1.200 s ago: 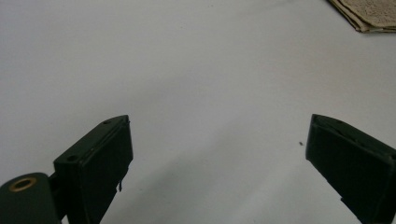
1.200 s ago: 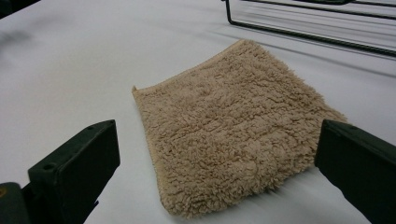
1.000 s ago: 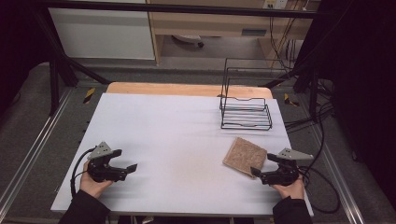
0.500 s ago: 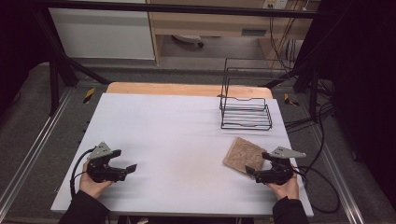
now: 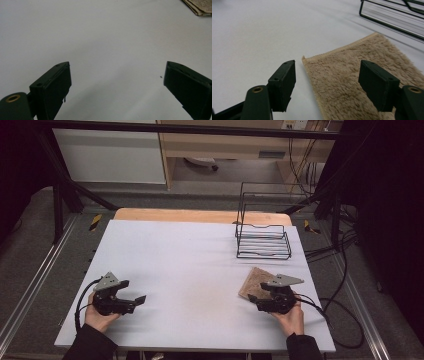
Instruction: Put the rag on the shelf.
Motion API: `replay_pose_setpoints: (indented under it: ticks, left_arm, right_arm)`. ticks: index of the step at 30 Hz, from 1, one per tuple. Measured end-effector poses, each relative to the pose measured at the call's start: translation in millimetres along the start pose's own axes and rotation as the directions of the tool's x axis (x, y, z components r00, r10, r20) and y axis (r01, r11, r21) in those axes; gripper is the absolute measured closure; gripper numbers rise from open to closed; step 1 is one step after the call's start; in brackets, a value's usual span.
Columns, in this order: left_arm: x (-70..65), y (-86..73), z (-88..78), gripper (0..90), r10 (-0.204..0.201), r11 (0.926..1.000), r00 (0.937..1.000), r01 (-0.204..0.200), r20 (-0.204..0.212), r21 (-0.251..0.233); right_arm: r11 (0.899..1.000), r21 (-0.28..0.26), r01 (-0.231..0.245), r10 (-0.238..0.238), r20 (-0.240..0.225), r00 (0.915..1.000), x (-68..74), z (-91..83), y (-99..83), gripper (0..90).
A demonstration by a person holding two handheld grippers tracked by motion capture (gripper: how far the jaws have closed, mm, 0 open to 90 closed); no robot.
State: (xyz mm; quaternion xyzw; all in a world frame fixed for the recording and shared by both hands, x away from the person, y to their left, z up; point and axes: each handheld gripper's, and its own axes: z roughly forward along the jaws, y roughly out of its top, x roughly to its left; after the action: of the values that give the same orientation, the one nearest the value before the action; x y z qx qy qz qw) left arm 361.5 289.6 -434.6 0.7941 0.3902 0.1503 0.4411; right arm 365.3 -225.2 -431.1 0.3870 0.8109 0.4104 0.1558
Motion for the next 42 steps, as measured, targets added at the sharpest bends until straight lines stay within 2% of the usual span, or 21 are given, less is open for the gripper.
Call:
replay_pose_setpoints:
  ticks: [3, 9, 11, 13, 16, 19, 29, 31, 34, 39, 42]
  left_arm:
    - [-0.2, 0.1, -0.3, 7.5, 0.001, 1.0000, 1.0000, -0.001, 0.000, 0.000]
    - [-0.1, 0.0, -0.4, 8.1, 0.000, 1.0000, 1.0000, 0.000, -0.002, 0.001]
    - [-0.3, 0.1, 0.0, 8.2, 0.001, 1.0000, 1.0000, -0.001, -0.002, 0.004]
    - [-0.6, 0.3, 0.3, 8.5, 0.001, 1.0000, 1.0000, -0.001, -0.001, 0.004]
    - [-0.5, 0.3, 0.4, 8.7, 0.003, 1.0000, 1.0000, -0.003, -0.001, 0.007]
    - [-0.8, 0.7, 0.6, 9.0, -0.001, 1.0000, 1.0000, 0.001, -0.001, 0.004]
    - [-0.1, -0.2, 0.0, 9.4, -0.005, 1.0000, 1.0000, 0.005, -0.003, 0.004]
    - [-0.1, 0.1, -0.2, 9.7, -0.004, 1.0000, 1.0000, 0.004, -0.003, 0.002]
    - [-0.4, 0.4, 0.2, 9.7, -0.002, 1.0000, 1.0000, 0.002, -0.003, 0.005]
    - [-0.2, 0.3, 0.2, 10.0, -0.002, 1.0000, 1.0000, 0.002, -0.004, 0.006]
    - [0.2, 0.2, -0.1, 10.1, -0.005, 1.0000, 1.0000, 0.005, -0.006, 0.005]
  right_arm:
    - [1.000, 0.022, 0.012, -0.012, -0.001, 0.9999, 2.2, 7.2, 2.2, 38.2]
    - [0.993, 0.084, 0.078, -0.079, 0.003, 0.9969, 6.2, 26.7, 5.4, 46.2]
    - [0.991, 0.098, 0.087, -0.088, 0.007, 0.9961, 6.1, 28.6, 5.2, 47.2]
    - [0.986, 0.111, 0.126, -0.130, 0.026, 0.9912, 6.4, 32.2, 3.1, 48.7]
    - [0.979, 0.124, 0.162, -0.169, 0.044, 0.9846, 6.7, 33.9, 2.2, 50.9]
    - [0.975, 0.131, 0.182, -0.190, 0.053, 0.9803, 6.7, 34.7, 1.7, 52.6]
    - [0.968, 0.163, 0.192, -0.205, 0.064, 0.9767, 2.7, 34.4, 6.7, 72.6]
    - [0.973, 0.160, 0.170, -0.182, 0.067, 0.9811, 1.2, 33.8, 8.3, 77.1]
    - [0.974, 0.155, 0.166, -0.178, 0.070, 0.9815, 1.1, 33.0, 8.7, 78.2]
    - [0.982, 0.119, 0.145, -0.155, 0.076, 0.9850, 1.3, 28.1, 11.2, 80.1]
    - [0.988, 0.082, 0.127, -0.132, 0.057, 0.9896, 3.9, 24.1, 14.7, 80.1]
